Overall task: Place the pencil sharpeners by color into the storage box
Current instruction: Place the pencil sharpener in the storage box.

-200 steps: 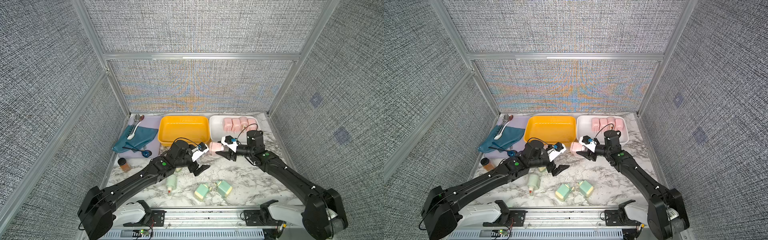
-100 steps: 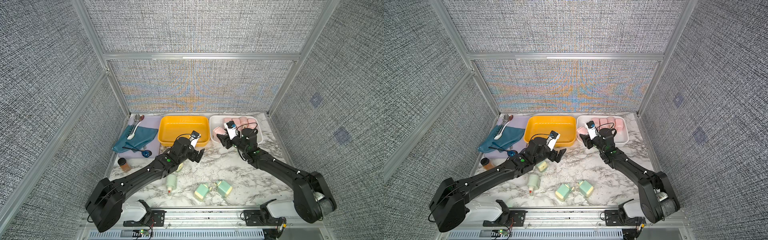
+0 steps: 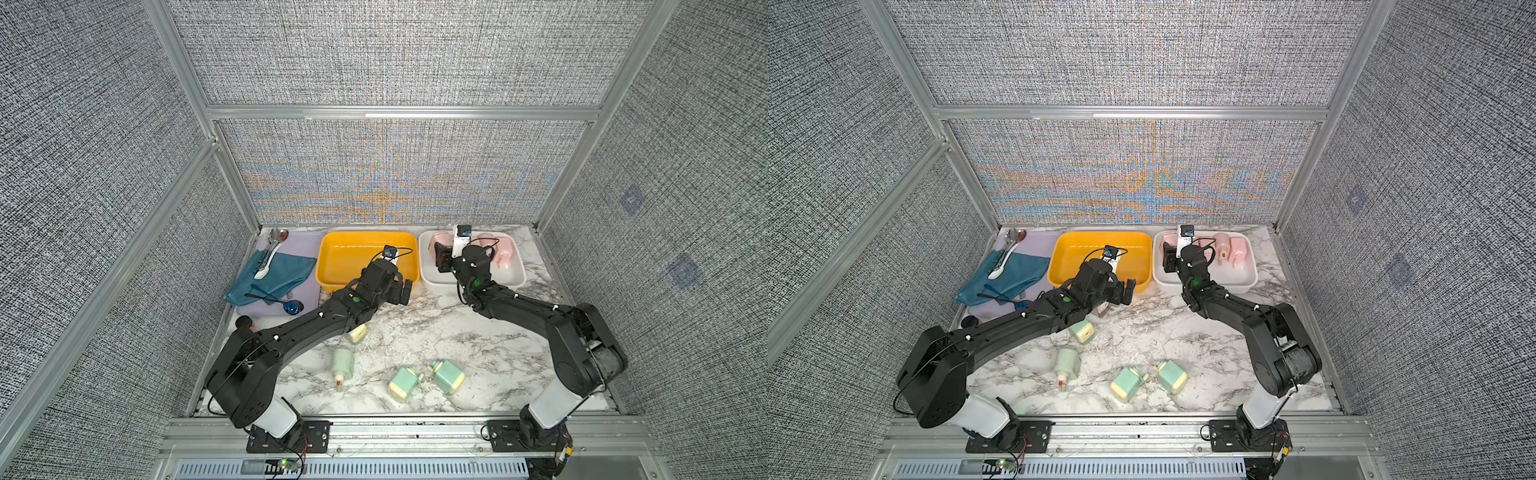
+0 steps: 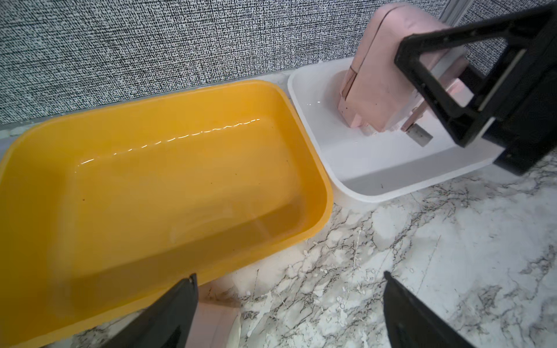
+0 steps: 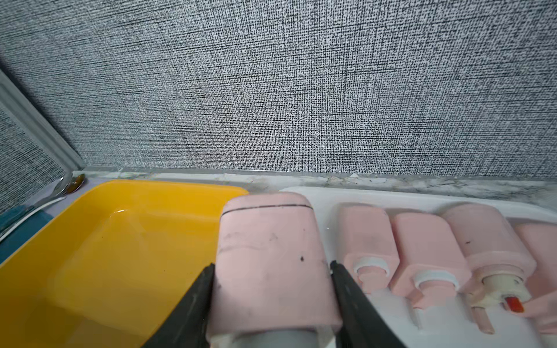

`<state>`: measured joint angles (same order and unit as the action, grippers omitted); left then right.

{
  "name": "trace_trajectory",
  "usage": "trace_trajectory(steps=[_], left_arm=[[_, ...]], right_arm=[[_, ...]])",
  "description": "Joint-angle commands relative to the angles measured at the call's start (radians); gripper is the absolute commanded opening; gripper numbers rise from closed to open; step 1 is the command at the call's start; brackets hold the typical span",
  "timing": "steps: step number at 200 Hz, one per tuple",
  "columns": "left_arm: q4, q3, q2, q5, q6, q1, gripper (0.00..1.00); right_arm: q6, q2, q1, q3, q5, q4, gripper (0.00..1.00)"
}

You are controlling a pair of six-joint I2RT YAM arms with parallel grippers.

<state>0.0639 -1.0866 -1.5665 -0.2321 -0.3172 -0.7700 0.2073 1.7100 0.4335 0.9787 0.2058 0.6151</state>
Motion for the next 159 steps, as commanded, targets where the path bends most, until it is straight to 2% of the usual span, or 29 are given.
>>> trace_trajectory(steps=[1,59,85,116,159], left_arm=[[0.014,-0.049,-0.045,0.022,-0.064,0.013,1.00],[0.105,-0.252,-0.223,0.080,-0.078,0.049,1.00],[0.207,-0.405,-0.344,0.102,-0.116,0.074,0.99],[0.316,-0.581,-0.491,0.114,-0.153,0.092,0.99],[0.330,-0.680,-0.586,0.163,-0.191,0.108,0.99]], right_arm=[[0.023,0.038,0.016,0.038,0.105,0.102,0.00],[0.058,0.172,0.034,0.123,0.216,0.148,0.00],[0.070,0.236,0.036,0.166,0.282,0.158,0.00],[0.074,0.321,0.036,0.236,0.299,0.142,0.00],[0.085,0.404,0.035,0.322,0.340,0.089,0.00]])
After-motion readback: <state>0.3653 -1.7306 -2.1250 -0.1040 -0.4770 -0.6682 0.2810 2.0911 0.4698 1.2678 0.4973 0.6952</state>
